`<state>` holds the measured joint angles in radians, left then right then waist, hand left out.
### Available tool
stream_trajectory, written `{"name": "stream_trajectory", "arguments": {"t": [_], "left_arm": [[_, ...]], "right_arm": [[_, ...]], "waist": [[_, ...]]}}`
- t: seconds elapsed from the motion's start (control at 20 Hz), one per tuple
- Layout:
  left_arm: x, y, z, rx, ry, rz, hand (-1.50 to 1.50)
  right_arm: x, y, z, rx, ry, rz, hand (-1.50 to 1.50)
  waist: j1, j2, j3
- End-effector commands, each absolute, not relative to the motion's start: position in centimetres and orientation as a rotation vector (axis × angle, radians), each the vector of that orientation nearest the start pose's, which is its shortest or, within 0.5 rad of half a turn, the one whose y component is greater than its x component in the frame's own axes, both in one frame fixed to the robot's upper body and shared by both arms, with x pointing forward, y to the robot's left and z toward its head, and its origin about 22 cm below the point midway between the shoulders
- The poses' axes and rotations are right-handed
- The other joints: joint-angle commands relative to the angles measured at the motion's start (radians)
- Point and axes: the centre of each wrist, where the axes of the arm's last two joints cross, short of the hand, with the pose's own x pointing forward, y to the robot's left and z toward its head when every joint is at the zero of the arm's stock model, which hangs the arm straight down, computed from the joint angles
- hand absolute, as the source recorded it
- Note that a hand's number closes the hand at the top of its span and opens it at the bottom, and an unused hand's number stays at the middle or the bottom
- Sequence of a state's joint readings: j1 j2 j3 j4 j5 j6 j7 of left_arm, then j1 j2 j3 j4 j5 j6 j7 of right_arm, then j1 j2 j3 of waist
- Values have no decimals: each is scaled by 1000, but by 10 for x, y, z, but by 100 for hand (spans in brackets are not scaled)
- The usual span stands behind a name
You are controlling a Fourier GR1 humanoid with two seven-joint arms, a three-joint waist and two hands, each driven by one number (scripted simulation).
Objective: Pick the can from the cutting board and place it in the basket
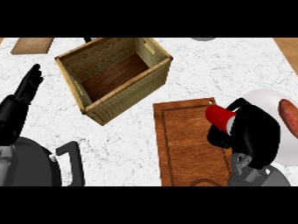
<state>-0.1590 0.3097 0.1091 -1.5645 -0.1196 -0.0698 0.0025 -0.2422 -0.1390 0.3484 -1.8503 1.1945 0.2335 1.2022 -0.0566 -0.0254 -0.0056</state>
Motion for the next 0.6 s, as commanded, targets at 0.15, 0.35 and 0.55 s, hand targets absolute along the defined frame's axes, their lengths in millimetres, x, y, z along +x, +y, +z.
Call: {"name": "stream_trajectory", "arguments": {"t": [0.15, 0.35, 0.55], "left_arm": [[278, 300, 67, 331, -1688, -363, 0], [288, 291, 75, 288, -1703, -381, 0], [291, 296, 80, 281, -1734, -400, 0]], "right_arm": [[211, -119, 217, -1359, -1204, 34, 150], [202, -88, 264, -1402, -1362, 34, 150], [207, -64, 299, -1401, -1440, 63, 150]], "waist": [[30, 2, 2], [59, 15, 2], [79, 15, 1]]}}
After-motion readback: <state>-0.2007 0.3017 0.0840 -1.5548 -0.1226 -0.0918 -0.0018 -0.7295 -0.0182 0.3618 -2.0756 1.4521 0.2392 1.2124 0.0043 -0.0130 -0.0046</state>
